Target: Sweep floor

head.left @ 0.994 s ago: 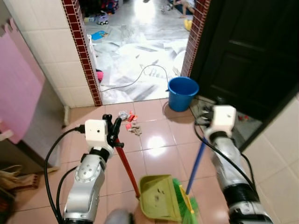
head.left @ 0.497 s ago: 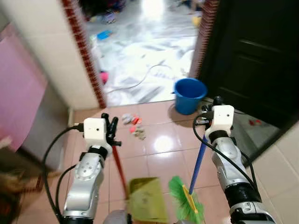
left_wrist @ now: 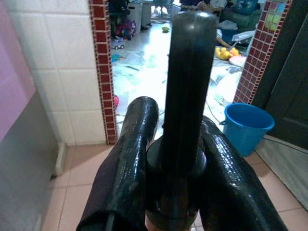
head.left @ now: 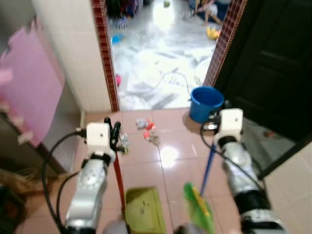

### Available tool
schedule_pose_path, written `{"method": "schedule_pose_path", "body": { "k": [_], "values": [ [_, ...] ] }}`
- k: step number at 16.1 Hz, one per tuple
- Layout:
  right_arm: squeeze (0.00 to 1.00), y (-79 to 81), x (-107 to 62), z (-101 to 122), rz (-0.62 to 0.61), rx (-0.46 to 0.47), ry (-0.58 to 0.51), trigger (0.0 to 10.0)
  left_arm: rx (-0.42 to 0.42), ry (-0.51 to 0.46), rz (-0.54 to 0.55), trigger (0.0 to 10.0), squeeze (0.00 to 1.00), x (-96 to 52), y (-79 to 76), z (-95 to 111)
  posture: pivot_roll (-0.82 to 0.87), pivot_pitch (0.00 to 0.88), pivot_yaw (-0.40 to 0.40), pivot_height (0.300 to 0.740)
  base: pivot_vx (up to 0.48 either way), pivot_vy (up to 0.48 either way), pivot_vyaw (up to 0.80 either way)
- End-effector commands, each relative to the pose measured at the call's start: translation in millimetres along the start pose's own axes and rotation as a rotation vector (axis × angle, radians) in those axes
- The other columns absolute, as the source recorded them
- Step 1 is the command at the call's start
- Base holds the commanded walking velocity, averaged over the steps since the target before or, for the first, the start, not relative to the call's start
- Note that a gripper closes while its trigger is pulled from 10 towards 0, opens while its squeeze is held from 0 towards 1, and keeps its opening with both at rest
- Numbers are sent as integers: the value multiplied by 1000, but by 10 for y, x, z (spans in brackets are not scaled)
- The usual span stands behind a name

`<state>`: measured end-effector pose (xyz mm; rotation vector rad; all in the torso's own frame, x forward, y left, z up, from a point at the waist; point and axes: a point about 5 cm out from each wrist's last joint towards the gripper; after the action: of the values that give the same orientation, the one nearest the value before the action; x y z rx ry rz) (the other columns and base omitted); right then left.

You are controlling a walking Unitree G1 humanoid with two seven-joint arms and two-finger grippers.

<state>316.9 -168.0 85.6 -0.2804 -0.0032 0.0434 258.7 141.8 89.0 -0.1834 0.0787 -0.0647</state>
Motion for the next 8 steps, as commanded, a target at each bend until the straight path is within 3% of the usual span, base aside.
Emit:
{"method": "schedule_pose_path", "body": {
  "k": [1,3,7,8],
  "values": [
    [0,3,19,68,-4,24,-32,10000,11,-68,-35,10000,0,18,-52,129,76,0,-24,740,0,0,0],
    [0,38,4,102,22,-10,-66,10000,16,-86,-28,10000,0,18,-44,148,75,0,-22,740,133,0,0],
    [0,39,19,141,18,-1,-81,10000,1,-91,-38,10000,0,27,-79,163,75,0,-15,740,433,0,669],
    [0,43,24,152,17,4,-85,10000,4,-94,-42,10000,0,31,-84,170,76,0,-14,740,431,0,0]
  ]
}}
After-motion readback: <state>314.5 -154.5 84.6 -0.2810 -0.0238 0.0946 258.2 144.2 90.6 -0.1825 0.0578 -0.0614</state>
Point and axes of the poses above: a point about 5 cm out from each wrist's last joint towards the gripper, its own x axis pointing out of the wrist towards the gripper, its own z axis along the axis of the wrist's last joint, y = z × x, and after that the axes turned 10 degrees about -x, right-handed
